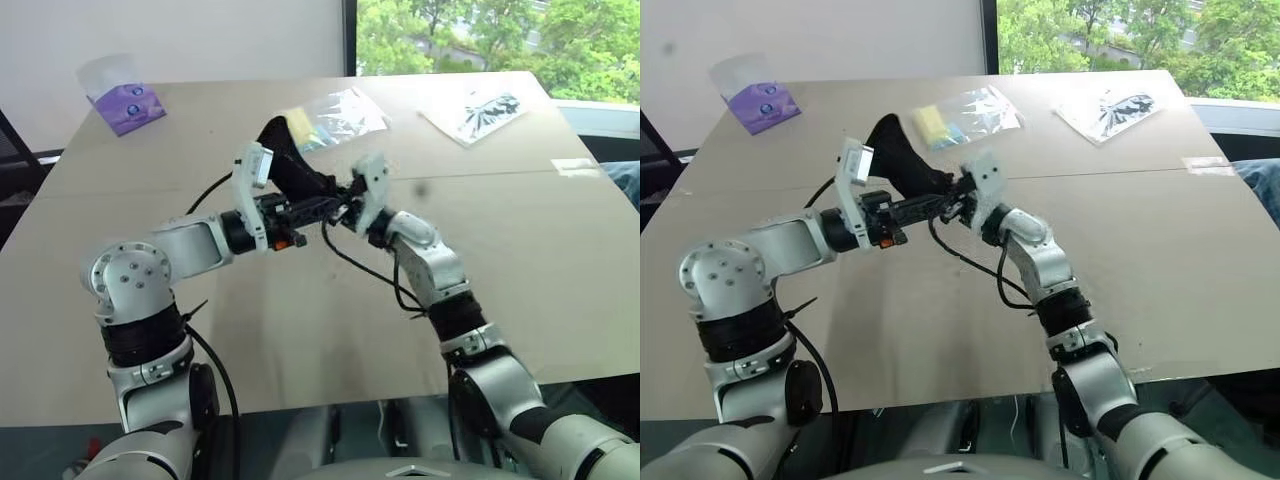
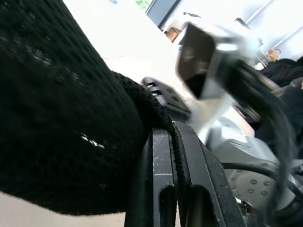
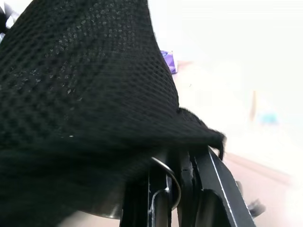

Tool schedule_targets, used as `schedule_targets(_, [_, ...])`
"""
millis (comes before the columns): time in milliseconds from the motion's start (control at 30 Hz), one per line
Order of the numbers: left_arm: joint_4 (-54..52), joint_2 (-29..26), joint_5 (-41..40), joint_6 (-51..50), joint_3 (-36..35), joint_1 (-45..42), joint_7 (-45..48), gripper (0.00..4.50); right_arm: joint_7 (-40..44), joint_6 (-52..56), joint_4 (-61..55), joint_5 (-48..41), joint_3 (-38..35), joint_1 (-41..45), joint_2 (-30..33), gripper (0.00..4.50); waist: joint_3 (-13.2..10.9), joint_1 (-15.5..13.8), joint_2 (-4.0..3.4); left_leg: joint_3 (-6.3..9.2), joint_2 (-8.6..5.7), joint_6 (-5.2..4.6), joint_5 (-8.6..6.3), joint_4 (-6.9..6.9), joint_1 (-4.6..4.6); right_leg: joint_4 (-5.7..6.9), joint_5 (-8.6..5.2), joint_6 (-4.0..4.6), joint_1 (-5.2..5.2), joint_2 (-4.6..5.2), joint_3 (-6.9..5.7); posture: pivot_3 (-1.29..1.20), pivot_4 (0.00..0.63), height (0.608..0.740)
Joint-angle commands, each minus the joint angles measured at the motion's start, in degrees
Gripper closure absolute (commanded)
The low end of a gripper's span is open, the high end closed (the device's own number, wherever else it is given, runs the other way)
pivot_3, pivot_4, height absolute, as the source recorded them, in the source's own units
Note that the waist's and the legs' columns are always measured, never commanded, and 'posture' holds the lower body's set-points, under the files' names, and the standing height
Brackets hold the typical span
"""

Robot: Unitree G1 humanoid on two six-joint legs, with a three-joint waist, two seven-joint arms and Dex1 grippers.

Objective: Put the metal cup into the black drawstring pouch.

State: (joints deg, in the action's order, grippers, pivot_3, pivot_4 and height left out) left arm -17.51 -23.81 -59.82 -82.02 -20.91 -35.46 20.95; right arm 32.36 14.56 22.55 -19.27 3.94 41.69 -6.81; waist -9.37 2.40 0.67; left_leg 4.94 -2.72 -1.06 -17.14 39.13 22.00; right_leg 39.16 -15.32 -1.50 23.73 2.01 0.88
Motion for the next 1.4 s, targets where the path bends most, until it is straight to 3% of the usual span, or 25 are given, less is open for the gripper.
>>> schedule_targets(33, [-1.24, 1.56, -2.97, -0.73, 1.51, 0.12, -0.47, 4.50, -0.88, -4.05, -4.19, 4.30, 2.59, 1.38, 1.46, 4.46, 0.00, 0.01, 0.00, -0.01, -0.01, 0.00, 0.00, 0.00, 0.00, 0.01, 0.00, 0.00, 0.00, 0.00, 0.01, 0.00, 0.150, 0.740])
schedule_targets(167, [2.43, 4.89, -2.95, 0.46, 0.68, -3.72, -3.44, 4.50, -8.14, -23.21, 0.98, 33.25, 21.59, 4.90, 10.21, 4.46, -0.01, 0.06, -0.01, -0.05, -0.06, 0.00, 0.00, 0.00, 0.00, 0.03, 0.00, -0.01, 0.04, 0.00, 0.03, 0.00, 0.150, 0.740])
schedule_targets(200, [3.26, 5.65, -3.31, 0.41, 0.31, -4.59, -4.22, 4.50, -9.31, -25.64, 3.08, 36.10, 23.32, 5.56, 11.12, 4.46, 0.00, 0.06, -0.01, -0.08, -0.06, 0.00, 0.00, 0.00, -0.01, 0.06, 0.00, -0.01, 0.06, 0.00, 0.06, 0.00, 0.150, 0.740])
schedule_targets(267, [4.63, 6.66, -3.99, 0.30, -0.44, -5.94, -5.46, 4.50, -10.09, -26.52, 6.23, 34.00, 21.52, 5.40, 9.61, 4.46, 0.03, 0.22, 0.04, -0.10, -0.05, 0.02, 0.01, 0.03, -0.03, 0.09, 0.00, 0.00, 0.06, -0.01, 0.07, 0.00, 0.150, 0.740])
schedule_targets(400, [4.96, 6.68, -4.97, -0.36, -2.29, -5.78, -6.84, 4.50, -5.59, -6.32, 1.16, 7.22, 4.12, 2.23, -1.00, 4.46, 0.03, 0.79, 0.05, -0.08, 0.08, 0.09, 0.05, -0.05, -0.03, 0.12, 0.00, 0.01, 0.07, -0.06, 0.06, 0.00, 0.150, 0.740])
schedule_targets(433, [4.64, 6.58, -5.25, -0.60, -2.54, -5.35, -6.96, 4.50, -4.79, -4.31, 0.29, 5.50, 2.50, 2.11, -1.26, 4.46, 0.03, 0.85, 0.05, -0.06, 0.10, 0.10, 0.05, -0.05, -0.01, 0.13, 0.00, 0.01, 0.08, -0.06, 0.04, 0.00, 0.150, 0.740])
schedule_targets(467, [4.32, 6.60, -5.45, -0.71, -2.63, -4.98, -7.10, 4.50, -4.73, -6.34, 0.59, 9.50, 4.49, 2.15, 0.43, 4.46, 0.01, 0.73, 0.03, -0.05, 0.09, 0.10, 0.05, -0.04, 0.00, 0.10, 0.00, 0.01, 0.06, -0.05, 0.04, 0.00, 0.150, 0.740])
schedule_targets(567, [4.04, 8.27, -6.71, -0.18, -2.61, -5.00, -8.67, 4.50, -4.75, -15.95, 3.45, 32.02, 21.98, 3.18, 10.11, 4.46, 0.01, -0.09, 0.02, -0.01, -0.07, 0.08, 0.05, 0.06, -0.02, 0.05, 0.00, 0.00, -0.01, 0.04, 0.03, 0.00, 0.150, 0.740])
schedule_targets(633, [4.23, 9.24, -7.15, 0.66, -2.45, -5.73, -9.37, 4.50, -5.16, -18.78, 4.09, 37.90, 26.99, 3.69, 12.64, 4.46, 0.01, -0.03, 0.03, -0.01, -0.14, 0.07, 0.06, 0.06, -0.02, 0.08, 0.00, -0.01, 0.00, 0.06, 0.02, 0.00, 0.150, 0.740])
schedule_targets(767, [8.42, 6.93, -4.64, 2.81, -3.39, -6.65, -8.79, 4.50, -2.19, -6.67, -3.30, 26.83, 19.21, -0.68, 8.37, 4.46, 0.02, 0.19, 0.05, -0.02, 0.00, 0.15, 0.10, -0.02, -0.03, 0.20, 0.00, 0.01, 0.08, -0.02, 0.02, 0.00, 0.150, 0.740])
schedule_targets(833, [11.20, 4.13, -1.99, 4.74, -3.22, -5.47, -6.81, 4.50, 0.60, -1.70, -9.50, 23.56, 16.62, -2.55, 9.38, 4.46, 0.02, 0.26, 0.04, -0.02, 0.04, 0.17, 0.10, -0.03, -0.02, 0.22, 0.00, 0.01, 0.10, -0.04, 0.03, 0.00, 0.150, 0.740])
schedule_targets(867, [12.67, 2.75, -0.77, 5.87, -3.03, -4.83, -5.70, 4.50, 2.25, 1.42, -13.00, 21.73, 15.51, -3.44, 10.12, 3.77, 0.02, 0.16, 0.04, -0.02, 0.03, 0.17, 0.10, -0.03, -0.02, 0.24, 0.00, 0.01, 0.11, -0.03, 0.04, 0.00, 0.150, 0.740])
schedule_targets(900, [13.85, 1.46, 0.33, 6.97, -2.68, -4.22, -4.47, 4.50, 3.78, 4.10, -16.61, 20.66, 15.02, -4.28, 11.41, 3.50, 0.02, 0.01, 0.04, -0.01, 0.01, 0.17, 0.10, -0.02, -0.01, 0.23, 0.00, 0.01, 0.10, -0.02, 0.03, 0.00, 0.150, 0.740])
schedule_targets(1067, [17.14, -3.66, 6.50, 14.66, 1.42, -2.46, 2.65, 4.50, 7.53, 21.62, -35.19, 13.16, 10.90, -6.64, 17.32, 1.15, 0.01, -0.50, 0.02, 0.07, -0.09, 0.16, 0.10, -0.01, 0.00, 0.14, 0.00, 0.01, 0.06, 0.05, -0.02, 0.00, 0.150, 0.740])
schedule_targets(1200, [19.24, -5.11, 6.58, 15.75, 1.48, -4.14, 6.18, 4.50, 7.46, 33.53, -44.96, 6.98, 6.78, -6.34, 20.41, 1.15, 0.01, -0.53, 0.03, 0.13, -0.07, 0.16, 0.10, -0.03, 0.04, 0.13, -0.01, 0.02, 0.08, 0.05, -0.08, 0.00, 0.150, 0.740])
schedule_targets(1400, [18.95, -3.43, 1.37, 12.22, -0.88, -7.01, 6.43, 4.50, 3.12, 33.47, -42.00, 10.34, 9.00, -4.86, 22.74, 1.15, 0.01, -0.36, 0.03, 0.09, -0.07, 0.15, 0.10, -0.06, 0.03, 0.12, -0.01, 0.02, 0.09, 0.05, -0.04, 0.00, 0.150, 0.740])
